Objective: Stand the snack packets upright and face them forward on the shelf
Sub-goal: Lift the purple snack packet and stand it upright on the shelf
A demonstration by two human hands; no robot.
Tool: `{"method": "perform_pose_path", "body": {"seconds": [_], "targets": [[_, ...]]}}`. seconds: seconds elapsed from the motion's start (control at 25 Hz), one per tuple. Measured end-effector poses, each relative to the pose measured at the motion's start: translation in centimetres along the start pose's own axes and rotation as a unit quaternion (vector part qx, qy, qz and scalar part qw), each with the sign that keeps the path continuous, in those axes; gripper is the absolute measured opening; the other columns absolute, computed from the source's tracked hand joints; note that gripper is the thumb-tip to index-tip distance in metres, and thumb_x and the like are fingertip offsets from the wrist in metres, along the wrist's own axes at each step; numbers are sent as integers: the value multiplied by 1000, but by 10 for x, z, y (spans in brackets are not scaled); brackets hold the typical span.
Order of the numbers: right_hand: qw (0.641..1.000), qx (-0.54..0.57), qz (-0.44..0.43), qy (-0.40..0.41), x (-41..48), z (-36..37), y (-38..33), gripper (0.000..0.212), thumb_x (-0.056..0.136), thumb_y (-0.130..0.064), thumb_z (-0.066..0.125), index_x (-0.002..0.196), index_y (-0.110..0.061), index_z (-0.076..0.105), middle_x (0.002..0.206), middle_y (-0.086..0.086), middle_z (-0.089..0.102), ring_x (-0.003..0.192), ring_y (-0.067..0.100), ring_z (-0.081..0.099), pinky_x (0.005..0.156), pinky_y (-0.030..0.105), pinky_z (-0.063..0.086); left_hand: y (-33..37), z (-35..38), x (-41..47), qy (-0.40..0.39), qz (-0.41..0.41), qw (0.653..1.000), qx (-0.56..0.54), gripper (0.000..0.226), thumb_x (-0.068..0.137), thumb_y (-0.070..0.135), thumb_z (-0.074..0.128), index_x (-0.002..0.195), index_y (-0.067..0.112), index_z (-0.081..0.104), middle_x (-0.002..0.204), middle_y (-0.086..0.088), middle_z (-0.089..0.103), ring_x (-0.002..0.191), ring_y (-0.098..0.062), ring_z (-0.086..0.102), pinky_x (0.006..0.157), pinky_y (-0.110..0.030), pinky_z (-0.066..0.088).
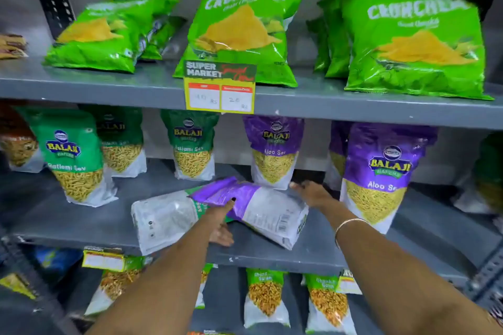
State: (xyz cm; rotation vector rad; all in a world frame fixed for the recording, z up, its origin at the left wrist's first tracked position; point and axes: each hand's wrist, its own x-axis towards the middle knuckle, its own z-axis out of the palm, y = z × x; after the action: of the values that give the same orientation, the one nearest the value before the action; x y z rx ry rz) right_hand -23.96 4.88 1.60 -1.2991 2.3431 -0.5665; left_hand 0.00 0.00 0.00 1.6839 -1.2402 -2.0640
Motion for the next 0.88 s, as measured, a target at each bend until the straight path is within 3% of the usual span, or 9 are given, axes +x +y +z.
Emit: {"method": "perform_pose_path", "body": {"seconds": [0.08, 0.16, 0.32, 0.4, 0.48, 0.6, 0.68, 0.76, 0.88], "targets": [[993, 55, 25, -101, 13, 2, 11, 58, 87, -53, 45, 113, -3, 59, 102, 9, 60, 84, 19, 58, 77, 28, 39, 3, 18, 10, -24, 13, 994, -103, 84, 86, 49, 51, 143, -5, 22, 142, -29, 38, 126, -44, 45, 104, -50, 39], [980, 67, 39, -183, 22, 6, 17, 37, 84, -51, 54, 82, -14, 59, 81, 0, 50, 66, 9, 45, 64, 22, 35, 6, 28, 20, -38, 31, 989, -141, 73, 86, 45, 54, 139, 0, 33, 115, -24, 56, 103, -40, 57, 98, -50, 41], [979, 55, 33, -194, 25, 2, 23, 45, 69, -53, 70, 61, -25, 36, 68, -8, 36, 60, 8, 37, 54, 22, 31, 9, 28, 22, -23, 41, 990, -133, 48, 85, 43, 57, 116, 7, 51, 85, -15, 59, 91, -34, 60, 105, -52, 35], [972, 74, 44, -220, 14, -3, 20, 40, 67, -48, 75, 69, -25, 43, 71, -10, 37, 64, 9, 40, 58, 24, 36, 15, 24, 14, -18, 46, 992, -115, 38, 85, 42, 57, 103, 10, 53, 84, -12, 60, 97, -31, 58, 110, -53, 30], [966, 77, 44, -242, 6, -6, 18, 48, 69, -41, 76, 105, -18, 54, 88, -7, 48, 88, 15, 50, 73, 30, 41, 24, 20, 1, -10, 66, 994, -82, 36, 84, 41, 58, 106, 13, 51, 86, -8, 61, 108, -29, 54, 111, -54, 28], [972, 87, 31, -218, -4, -9, 11, 73, 67, -31, 80, 128, -12, 46, 125, 2, 54, 118, 23, 50, 87, 38, 42, 45, 15, -16, -8, 108, 994, -31, 46, 85, 37, 60, 125, 18, 50, 113, -9, 62, 109, -26, 52, 108, -53, 32], [977, 100, 19, -185, -6, -6, 9, 67, 65, -26, 82, 119, -10, 46, 120, 3, 54, 108, 20, 53, 77, 32, 47, 58, 17, -22, 6, 155, 988, 2, 56, 83, 33, 63, 134, 16, 45, 134, -10, 56, 120, -28, 52, 106, -51, 36], [981, 147, 9, -123, -7, 1, 8, 62, 62, -21, 84, 106, -9, 41, 105, 1, 54, 87, 10, 52, 63, 22, 44, 71, 22, -20, 23, 212, 977, 21, 56, 79, 29, 69, 129, 13, 49, 133, -9, 57, 122, -27, 53, 101, -46, 40], [975, 220, 23, -14, 0, 20, 11, 85, 49, -14, 89, 117, 1, 40, 123, 14, 56, 111, 26, 56, 92, 38, 49, 86, 34, -13, 22, 287, 955, 68, 43, 79, 20, 71, 118, 6, 59, 111, -4, 61, 98, -16, 58, 79, -26, 48]]}}
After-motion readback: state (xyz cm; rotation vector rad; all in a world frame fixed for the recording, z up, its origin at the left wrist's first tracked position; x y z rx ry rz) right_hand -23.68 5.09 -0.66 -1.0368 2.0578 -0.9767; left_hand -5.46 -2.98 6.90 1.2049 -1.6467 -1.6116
